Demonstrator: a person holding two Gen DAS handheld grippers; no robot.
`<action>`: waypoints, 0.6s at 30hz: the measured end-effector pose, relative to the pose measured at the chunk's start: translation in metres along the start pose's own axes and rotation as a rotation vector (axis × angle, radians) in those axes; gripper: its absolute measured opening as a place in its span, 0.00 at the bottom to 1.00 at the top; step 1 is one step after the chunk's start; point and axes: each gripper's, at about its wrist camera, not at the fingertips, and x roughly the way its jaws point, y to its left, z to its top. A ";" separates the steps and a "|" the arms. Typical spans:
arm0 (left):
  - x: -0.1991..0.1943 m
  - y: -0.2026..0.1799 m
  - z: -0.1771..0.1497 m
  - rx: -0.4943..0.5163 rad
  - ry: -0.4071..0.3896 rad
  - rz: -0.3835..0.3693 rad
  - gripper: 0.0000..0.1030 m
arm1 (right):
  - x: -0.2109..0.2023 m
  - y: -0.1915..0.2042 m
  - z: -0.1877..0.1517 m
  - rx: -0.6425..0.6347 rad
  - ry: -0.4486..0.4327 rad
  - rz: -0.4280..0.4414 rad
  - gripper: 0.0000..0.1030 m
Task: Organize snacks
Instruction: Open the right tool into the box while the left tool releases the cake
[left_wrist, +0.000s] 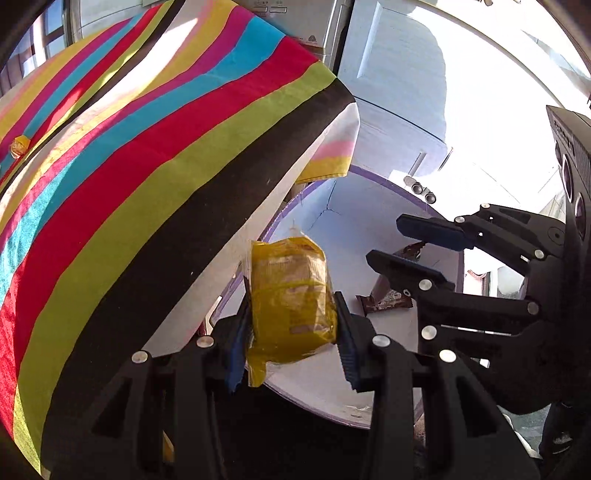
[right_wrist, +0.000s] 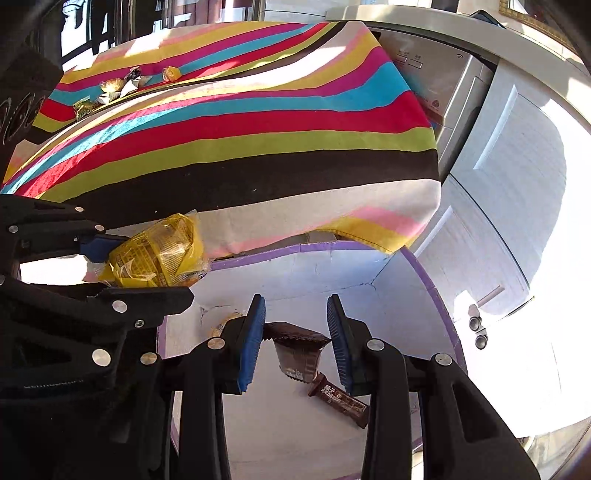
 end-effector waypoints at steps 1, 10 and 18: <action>0.003 -0.001 -0.001 0.001 0.008 -0.002 0.40 | 0.002 -0.002 -0.003 0.007 0.010 -0.001 0.33; -0.015 0.018 0.000 -0.067 -0.035 0.038 0.81 | 0.005 -0.002 -0.001 0.032 0.030 -0.009 0.56; -0.064 0.053 -0.006 -0.148 -0.150 0.120 0.90 | -0.007 0.031 0.023 -0.053 -0.025 0.011 0.68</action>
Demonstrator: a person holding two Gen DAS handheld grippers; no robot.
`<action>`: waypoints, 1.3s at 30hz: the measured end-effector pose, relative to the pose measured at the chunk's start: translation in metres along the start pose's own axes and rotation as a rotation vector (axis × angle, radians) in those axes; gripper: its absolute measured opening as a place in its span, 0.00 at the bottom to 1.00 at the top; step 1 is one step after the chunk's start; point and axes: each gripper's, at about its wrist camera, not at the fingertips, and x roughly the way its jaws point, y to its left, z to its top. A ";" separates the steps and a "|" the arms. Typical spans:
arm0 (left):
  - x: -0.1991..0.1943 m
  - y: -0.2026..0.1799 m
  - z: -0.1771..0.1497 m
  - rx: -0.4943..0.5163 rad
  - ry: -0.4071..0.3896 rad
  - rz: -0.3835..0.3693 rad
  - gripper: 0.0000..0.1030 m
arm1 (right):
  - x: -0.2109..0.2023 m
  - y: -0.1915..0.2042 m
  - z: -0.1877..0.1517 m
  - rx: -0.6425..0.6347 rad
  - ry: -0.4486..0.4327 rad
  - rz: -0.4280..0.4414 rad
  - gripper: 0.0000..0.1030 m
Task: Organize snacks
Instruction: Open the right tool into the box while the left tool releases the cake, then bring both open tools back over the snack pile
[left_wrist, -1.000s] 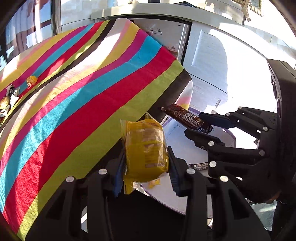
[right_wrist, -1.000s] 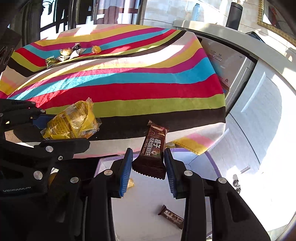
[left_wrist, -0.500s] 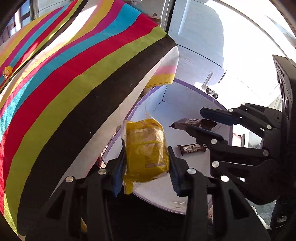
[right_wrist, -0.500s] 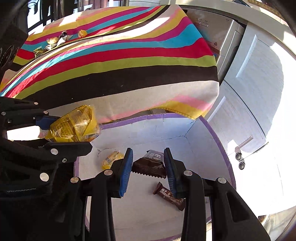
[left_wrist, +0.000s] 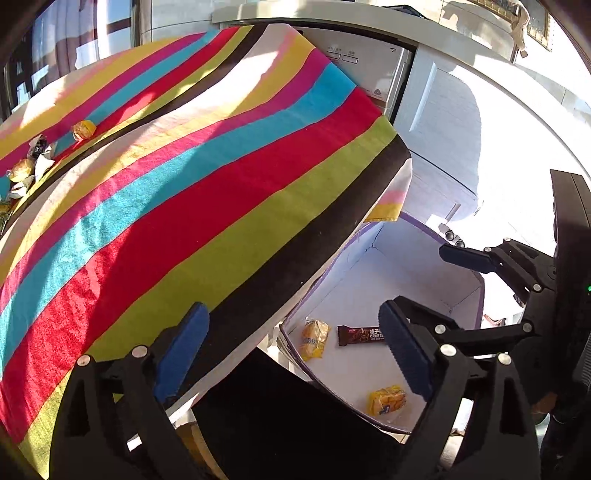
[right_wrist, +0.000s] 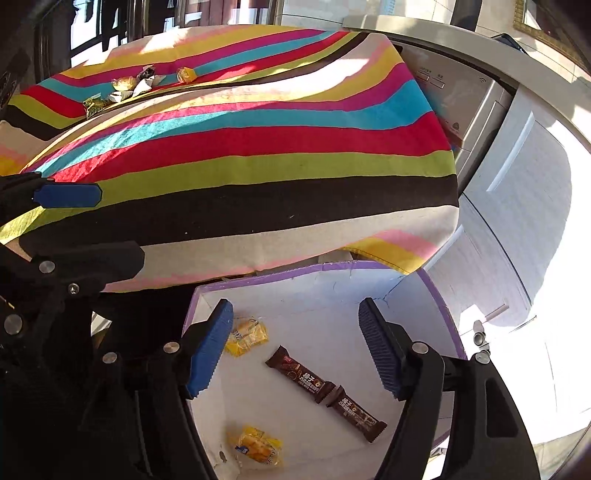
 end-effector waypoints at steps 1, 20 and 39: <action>-0.006 0.006 -0.001 -0.009 -0.011 0.012 0.91 | -0.001 0.004 0.003 -0.011 -0.003 0.001 0.70; -0.091 0.132 -0.037 -0.261 -0.175 0.170 0.97 | -0.011 0.119 0.080 -0.308 -0.112 0.030 0.84; -0.092 0.236 -0.016 -0.386 -0.174 0.218 0.97 | 0.031 0.171 0.154 -0.375 -0.094 0.055 0.84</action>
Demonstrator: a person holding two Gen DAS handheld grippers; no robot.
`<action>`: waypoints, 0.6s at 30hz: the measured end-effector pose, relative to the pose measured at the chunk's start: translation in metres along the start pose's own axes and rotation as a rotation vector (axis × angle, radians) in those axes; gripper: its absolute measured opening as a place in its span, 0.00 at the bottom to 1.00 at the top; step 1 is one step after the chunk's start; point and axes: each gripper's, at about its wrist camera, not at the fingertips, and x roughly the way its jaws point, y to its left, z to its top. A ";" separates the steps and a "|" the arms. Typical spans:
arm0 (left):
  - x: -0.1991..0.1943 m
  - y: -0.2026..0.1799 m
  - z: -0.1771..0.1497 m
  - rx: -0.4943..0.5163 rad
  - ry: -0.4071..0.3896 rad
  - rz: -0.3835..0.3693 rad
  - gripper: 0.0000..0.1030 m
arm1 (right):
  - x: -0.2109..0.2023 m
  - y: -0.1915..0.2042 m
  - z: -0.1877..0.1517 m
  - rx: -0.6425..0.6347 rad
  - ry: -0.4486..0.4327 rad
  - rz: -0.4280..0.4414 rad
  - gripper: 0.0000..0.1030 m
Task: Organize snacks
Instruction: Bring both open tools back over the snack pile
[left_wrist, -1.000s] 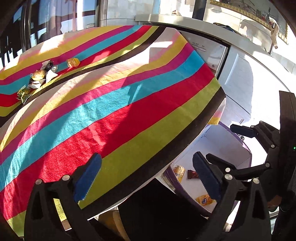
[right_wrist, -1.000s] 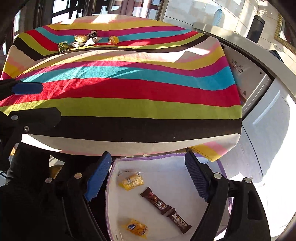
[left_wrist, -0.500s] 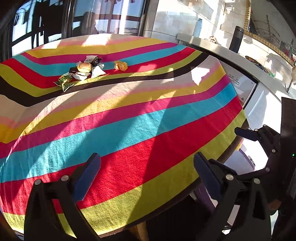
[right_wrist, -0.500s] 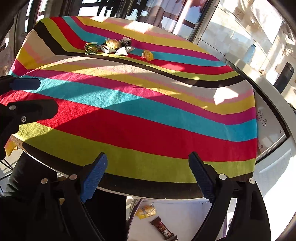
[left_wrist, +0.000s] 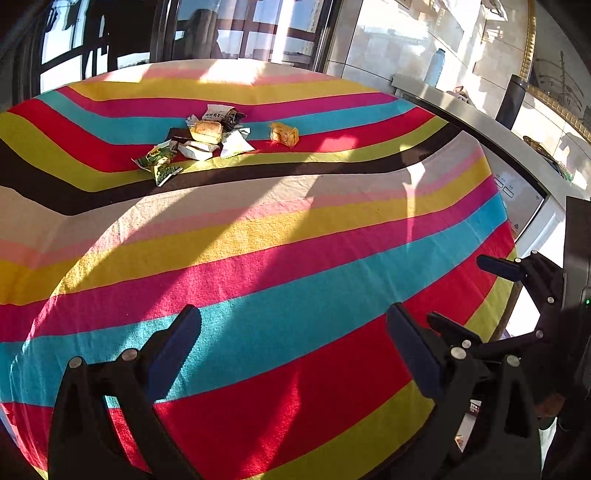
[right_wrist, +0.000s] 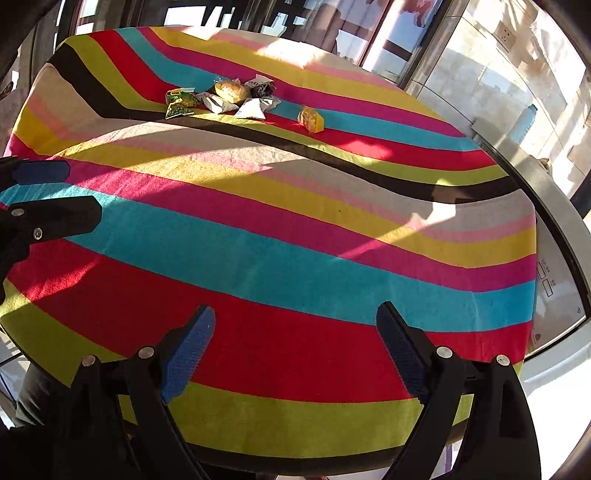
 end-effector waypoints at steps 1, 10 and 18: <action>0.002 0.000 0.005 0.002 -0.001 0.001 0.97 | 0.002 -0.002 0.004 0.001 0.001 0.000 0.84; 0.034 0.012 0.039 -0.016 0.032 0.009 0.97 | 0.037 -0.016 0.038 0.008 0.033 0.011 0.84; 0.067 0.034 0.069 -0.046 0.052 0.047 0.97 | 0.080 -0.019 0.076 -0.007 0.053 0.038 0.84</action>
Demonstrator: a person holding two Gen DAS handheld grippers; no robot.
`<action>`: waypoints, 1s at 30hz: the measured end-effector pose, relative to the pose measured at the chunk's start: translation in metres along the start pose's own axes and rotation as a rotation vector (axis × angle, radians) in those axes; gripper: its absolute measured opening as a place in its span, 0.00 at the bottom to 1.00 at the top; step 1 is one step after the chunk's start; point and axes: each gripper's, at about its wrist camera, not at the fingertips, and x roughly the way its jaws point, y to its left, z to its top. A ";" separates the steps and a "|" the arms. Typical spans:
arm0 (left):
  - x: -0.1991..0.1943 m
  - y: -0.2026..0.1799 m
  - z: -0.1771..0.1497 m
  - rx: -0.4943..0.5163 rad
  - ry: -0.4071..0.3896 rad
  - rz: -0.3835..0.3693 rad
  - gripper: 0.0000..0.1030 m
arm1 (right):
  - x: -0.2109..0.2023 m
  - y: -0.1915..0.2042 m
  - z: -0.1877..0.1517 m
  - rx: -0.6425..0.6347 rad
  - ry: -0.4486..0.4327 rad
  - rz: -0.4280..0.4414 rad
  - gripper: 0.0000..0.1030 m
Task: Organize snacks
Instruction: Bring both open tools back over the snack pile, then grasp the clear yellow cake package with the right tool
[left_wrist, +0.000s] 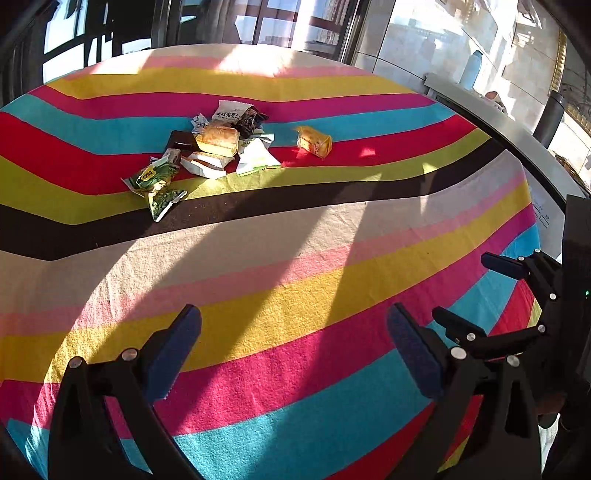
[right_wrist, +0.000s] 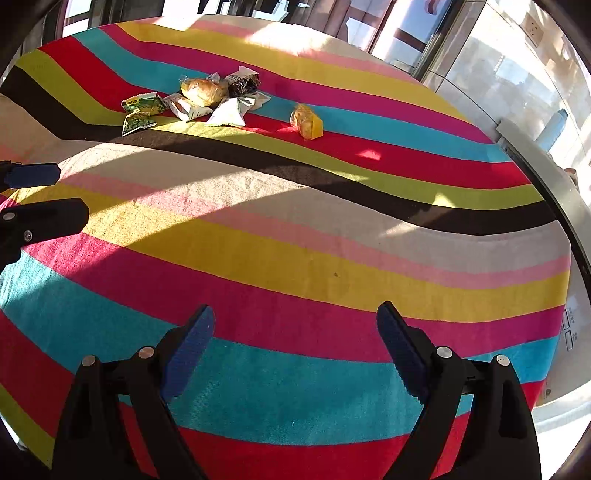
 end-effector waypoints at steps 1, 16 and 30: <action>0.002 0.004 0.004 -0.004 -0.001 0.010 0.97 | 0.005 -0.001 0.005 -0.001 0.000 0.005 0.84; 0.034 0.098 0.050 -0.133 -0.015 0.195 0.97 | 0.114 -0.037 0.125 0.092 -0.088 0.262 0.84; 0.067 0.116 0.070 -0.162 0.015 0.226 0.97 | 0.197 -0.065 0.195 0.103 -0.057 0.275 0.40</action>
